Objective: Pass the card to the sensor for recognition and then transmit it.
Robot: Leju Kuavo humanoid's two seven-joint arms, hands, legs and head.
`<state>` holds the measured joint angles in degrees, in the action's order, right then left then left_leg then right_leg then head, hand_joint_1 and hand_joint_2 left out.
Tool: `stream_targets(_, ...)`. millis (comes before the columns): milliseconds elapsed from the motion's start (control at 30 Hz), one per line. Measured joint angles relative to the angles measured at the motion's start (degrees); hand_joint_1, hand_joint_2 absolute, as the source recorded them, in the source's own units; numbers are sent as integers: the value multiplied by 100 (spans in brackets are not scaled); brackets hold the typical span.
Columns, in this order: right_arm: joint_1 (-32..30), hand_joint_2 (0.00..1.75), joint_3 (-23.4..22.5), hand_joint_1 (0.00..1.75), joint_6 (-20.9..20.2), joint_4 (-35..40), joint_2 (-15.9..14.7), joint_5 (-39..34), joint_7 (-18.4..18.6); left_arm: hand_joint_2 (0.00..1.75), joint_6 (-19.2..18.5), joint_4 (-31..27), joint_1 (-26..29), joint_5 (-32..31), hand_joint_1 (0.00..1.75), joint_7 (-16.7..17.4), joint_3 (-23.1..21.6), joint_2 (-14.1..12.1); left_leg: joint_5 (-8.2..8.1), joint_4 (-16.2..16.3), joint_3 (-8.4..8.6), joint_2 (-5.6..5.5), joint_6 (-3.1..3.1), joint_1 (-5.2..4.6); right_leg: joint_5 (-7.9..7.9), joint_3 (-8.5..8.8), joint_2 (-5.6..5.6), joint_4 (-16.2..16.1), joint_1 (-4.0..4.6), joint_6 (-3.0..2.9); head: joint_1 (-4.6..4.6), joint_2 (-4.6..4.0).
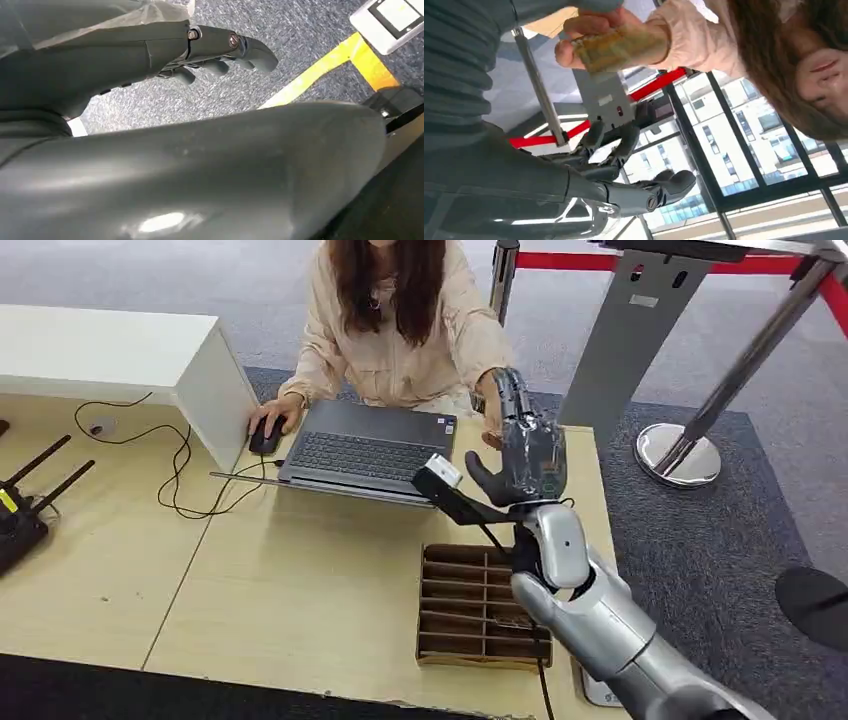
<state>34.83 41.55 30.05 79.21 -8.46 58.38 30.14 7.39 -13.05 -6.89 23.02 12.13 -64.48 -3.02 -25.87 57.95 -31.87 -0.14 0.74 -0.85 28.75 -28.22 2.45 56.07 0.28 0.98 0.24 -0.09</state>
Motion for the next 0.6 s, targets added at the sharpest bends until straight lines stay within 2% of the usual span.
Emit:
stream_targets(267, -170, 175, 0, 0, 149, 343, 13, 302, -109, 0, 26, 0, 5, 4, 0, 59, 0, 0, 0, 0, 0, 0, 0, 0, 0, 0, 0, 0, 0, 0, 0, 0)
stream_targets(600, -537, 175, 48, 0, 267, 1500, 44, 984, -354, 0, 61, 0, 9, 7, 0, 160, 0, 0, 0, -1, 0, 0, 0, 0, 0, -1, 0, 0, 0, 0, -2, 0)
